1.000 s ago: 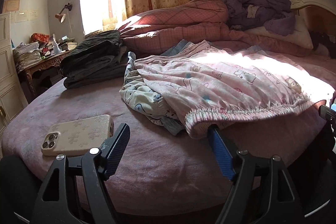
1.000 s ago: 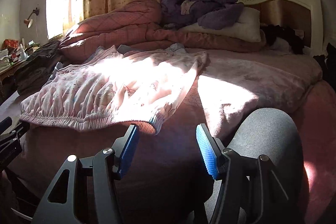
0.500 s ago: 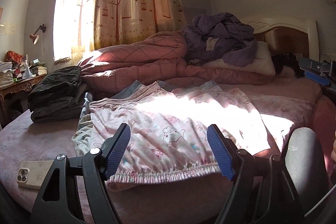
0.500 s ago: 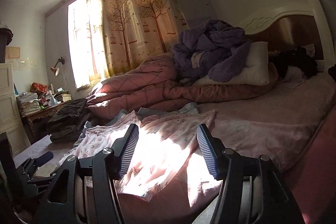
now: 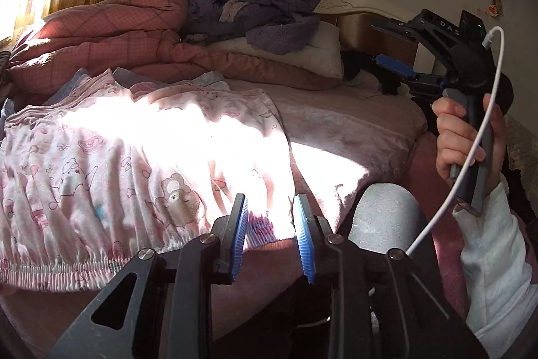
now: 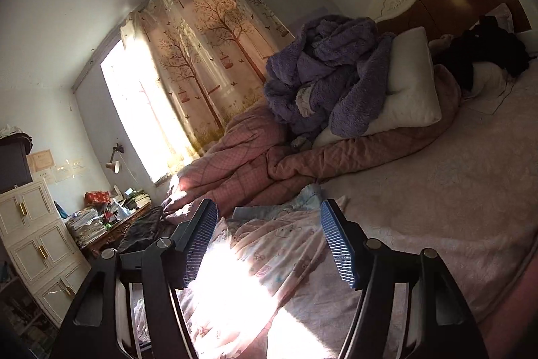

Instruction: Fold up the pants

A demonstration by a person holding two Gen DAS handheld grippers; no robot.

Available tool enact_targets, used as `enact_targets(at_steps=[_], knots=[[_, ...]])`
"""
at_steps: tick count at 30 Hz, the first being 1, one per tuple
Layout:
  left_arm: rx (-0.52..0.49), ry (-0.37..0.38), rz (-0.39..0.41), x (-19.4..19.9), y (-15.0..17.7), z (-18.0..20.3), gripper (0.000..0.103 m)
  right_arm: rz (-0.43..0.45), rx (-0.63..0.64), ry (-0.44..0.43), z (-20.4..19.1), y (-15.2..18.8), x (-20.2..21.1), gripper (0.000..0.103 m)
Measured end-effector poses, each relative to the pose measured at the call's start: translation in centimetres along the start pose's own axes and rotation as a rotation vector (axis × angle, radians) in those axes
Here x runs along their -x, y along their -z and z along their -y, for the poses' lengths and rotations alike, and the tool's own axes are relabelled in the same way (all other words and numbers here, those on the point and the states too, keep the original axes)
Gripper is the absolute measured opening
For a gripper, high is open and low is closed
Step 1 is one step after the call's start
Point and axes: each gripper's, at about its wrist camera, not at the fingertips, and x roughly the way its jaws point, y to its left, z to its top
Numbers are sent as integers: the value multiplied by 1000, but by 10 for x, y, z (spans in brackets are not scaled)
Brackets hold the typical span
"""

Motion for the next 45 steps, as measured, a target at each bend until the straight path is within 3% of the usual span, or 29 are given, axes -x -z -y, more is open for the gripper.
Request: enact_targets(at_steps=[3,7,9,13,22,25,28,30,32,34,38,40,45], knots=[[-18,2,-20,-6,5,4,28,-79,-69,-59,22,-8,-42,66],[-95,-22,-34,-10,12,12,28,-175,-151,-199,48,-10,-92,66],[-111,-35,-46,-13,17,13,28,-198,-163,-208,54,-9,-112,66],[-136,-48,-67,-19,20,15,28,-283,-124,-159,60,-10,-153,66],[-205,-108,-92,-31,25,24,31,-495,-94,93,94,-12,-255,57],[-226,-151,-69,-31,26,24,18,-556,-119,146,107,-7,-282,54],[-191,-132,-74,-30,23,18,14,-584,-128,141,111,-6,-300,53],[-157,-107,-79,-28,20,12,10,-584,-121,153,111,-6,-305,40],[-158,-92,-71,-25,19,11,8,-609,-152,156,115,-2,-314,4],[-186,-103,-45,-19,19,14,8,-618,-182,159,120,1,-314,3],[-194,-101,7,2,10,18,8,-494,-120,143,103,-20,-295,3],[-197,-104,36,13,4,18,8,-507,-111,144,94,-31,-296,3],[-104,-127,81,40,-10,-6,8,-444,-63,97,52,-59,-295,3]])
